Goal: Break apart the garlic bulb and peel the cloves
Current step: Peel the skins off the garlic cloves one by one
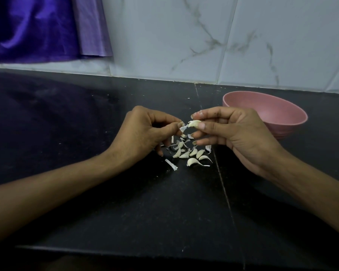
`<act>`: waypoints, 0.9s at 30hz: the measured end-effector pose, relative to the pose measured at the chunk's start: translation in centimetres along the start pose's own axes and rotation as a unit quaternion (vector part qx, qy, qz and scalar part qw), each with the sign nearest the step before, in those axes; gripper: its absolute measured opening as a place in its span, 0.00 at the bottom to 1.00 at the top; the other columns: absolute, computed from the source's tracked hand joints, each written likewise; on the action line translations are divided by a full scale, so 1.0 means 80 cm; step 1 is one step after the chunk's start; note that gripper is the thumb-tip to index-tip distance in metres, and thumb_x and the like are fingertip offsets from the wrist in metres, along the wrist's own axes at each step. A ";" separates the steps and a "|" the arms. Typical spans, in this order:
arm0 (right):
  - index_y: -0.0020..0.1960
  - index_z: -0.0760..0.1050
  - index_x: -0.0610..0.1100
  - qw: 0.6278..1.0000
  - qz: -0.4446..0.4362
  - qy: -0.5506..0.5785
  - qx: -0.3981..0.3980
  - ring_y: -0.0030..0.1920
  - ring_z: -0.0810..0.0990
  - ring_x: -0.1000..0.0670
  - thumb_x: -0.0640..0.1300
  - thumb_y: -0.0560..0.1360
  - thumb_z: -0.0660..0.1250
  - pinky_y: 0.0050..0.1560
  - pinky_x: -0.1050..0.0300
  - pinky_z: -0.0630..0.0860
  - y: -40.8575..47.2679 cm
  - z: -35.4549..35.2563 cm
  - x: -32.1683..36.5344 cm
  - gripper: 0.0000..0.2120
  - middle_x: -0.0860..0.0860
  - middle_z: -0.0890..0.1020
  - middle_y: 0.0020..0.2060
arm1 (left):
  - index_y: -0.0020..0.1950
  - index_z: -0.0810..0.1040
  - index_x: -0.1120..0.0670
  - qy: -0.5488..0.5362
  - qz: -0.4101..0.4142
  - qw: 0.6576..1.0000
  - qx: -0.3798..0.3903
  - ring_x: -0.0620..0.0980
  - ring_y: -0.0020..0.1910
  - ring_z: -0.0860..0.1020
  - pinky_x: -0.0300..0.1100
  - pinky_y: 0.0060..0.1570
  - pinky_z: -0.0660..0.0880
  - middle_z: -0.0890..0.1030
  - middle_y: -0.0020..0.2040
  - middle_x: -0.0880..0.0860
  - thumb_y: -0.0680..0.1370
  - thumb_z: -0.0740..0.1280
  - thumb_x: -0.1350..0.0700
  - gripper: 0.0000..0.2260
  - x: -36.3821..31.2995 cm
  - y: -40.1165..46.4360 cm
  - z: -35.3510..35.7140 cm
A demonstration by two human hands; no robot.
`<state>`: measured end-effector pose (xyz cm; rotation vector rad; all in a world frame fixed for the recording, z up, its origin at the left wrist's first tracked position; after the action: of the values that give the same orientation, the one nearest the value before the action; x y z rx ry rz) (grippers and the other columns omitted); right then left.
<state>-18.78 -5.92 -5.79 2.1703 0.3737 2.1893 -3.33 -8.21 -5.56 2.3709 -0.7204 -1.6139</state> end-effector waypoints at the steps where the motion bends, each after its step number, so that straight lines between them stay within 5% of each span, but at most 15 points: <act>1: 0.51 0.81 0.35 1.000 0.000 -0.001 0.000 0.39 0.85 0.49 0.31 0.72 0.69 0.39 0.59 0.83 0.000 0.000 0.000 0.08 0.45 0.86 0.38 | 0.47 0.86 0.54 0.006 -0.001 1.000 0.000 0.46 0.25 0.77 0.40 0.25 0.76 0.83 0.31 0.49 0.76 0.71 0.56 0.05 0.000 0.000 0.000; 9: 0.50 0.82 0.37 1.000 0.000 -0.020 -0.007 0.39 0.84 0.48 0.37 0.69 0.71 0.41 0.53 0.84 0.002 -0.004 -0.002 0.11 0.41 0.85 0.42 | 0.47 0.86 0.52 0.023 0.000 1.000 0.002 0.61 0.30 0.80 0.48 0.27 0.80 0.85 0.37 0.55 0.75 0.71 0.55 0.04 0.001 -0.001 -0.001; 15: 0.50 0.82 0.37 1.000 0.001 -0.026 -0.013 0.38 0.83 0.48 0.37 0.69 0.72 0.42 0.51 0.84 0.003 -0.006 -0.004 0.10 0.39 0.85 0.44 | 0.47 0.86 0.56 0.023 0.003 1.000 -0.008 0.48 0.23 0.78 0.41 0.24 0.76 0.83 0.30 0.49 0.75 0.72 0.59 0.03 -0.003 -0.002 -0.001; 27: 0.51 0.82 0.36 1.000 0.003 -0.030 -0.007 0.37 0.83 0.48 0.39 0.69 0.71 0.41 0.50 0.84 0.003 -0.004 -0.003 0.11 0.41 0.85 0.42 | 0.33 0.81 0.56 0.045 0.021 0.999 -0.020 0.45 0.21 0.75 0.37 0.22 0.73 0.79 0.25 0.51 0.65 0.77 0.47 0.14 -0.016 -0.006 -0.005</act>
<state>-19.06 -6.22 -5.97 2.2271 0.3466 2.1175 -3.24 -7.21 -4.55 2.3680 -0.7083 -1.4808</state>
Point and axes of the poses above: each hand's wrist, its own y-axis towards the middle knuckle, its own z-axis out of the palm, x = y × z, the point moved 10 cm from there along y, towards the middle knuckle
